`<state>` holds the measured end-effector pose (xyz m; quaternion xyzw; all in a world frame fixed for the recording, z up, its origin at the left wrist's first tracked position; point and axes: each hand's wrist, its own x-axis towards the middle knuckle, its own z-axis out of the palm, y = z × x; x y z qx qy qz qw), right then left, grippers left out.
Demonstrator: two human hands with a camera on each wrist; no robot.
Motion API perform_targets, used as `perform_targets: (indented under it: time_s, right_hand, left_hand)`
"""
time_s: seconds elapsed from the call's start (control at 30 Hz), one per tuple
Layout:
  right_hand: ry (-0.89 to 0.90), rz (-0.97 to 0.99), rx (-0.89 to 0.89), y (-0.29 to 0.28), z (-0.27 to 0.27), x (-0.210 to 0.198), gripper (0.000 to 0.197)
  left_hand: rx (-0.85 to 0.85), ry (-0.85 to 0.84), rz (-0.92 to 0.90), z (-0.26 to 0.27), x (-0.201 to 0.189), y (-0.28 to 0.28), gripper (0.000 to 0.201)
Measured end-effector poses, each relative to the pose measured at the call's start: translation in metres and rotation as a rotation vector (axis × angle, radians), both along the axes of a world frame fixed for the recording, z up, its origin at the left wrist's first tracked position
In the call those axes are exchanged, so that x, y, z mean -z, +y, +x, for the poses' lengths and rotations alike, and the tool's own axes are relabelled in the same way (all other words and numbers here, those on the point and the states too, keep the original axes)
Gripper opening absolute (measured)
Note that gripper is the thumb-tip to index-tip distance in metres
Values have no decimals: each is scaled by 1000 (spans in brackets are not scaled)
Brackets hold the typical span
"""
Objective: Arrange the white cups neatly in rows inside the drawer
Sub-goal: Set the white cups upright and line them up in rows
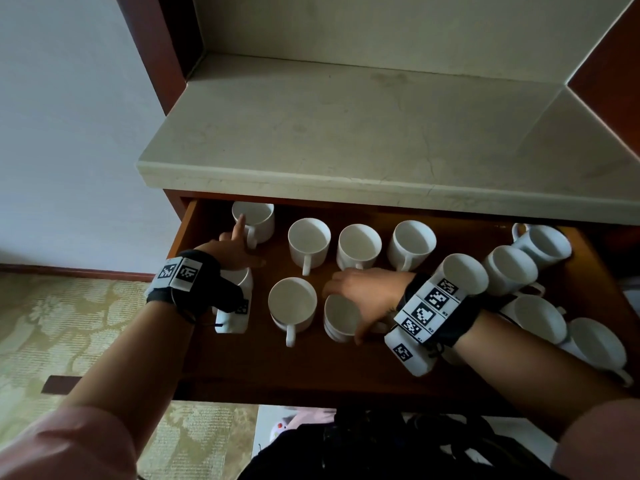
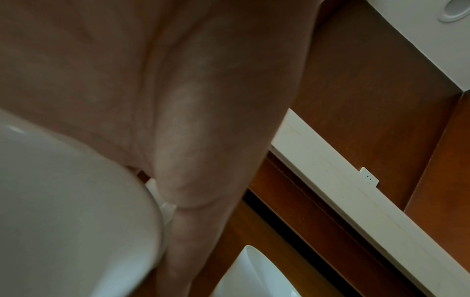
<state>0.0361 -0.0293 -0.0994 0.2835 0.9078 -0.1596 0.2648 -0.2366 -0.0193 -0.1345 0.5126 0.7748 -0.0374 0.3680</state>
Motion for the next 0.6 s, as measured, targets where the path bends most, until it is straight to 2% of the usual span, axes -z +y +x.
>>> perform_targets:
  time_s: [0.17, 0.6]
  right_hand:
    - [72, 68, 32, -4, 0, 2, 78]
    - [9, 264, 162, -9, 3, 3, 72]
  left_hand:
    - [1, -8, -18, 0, 0, 0, 113]
    - [9, 24, -19, 1, -1, 0, 115]
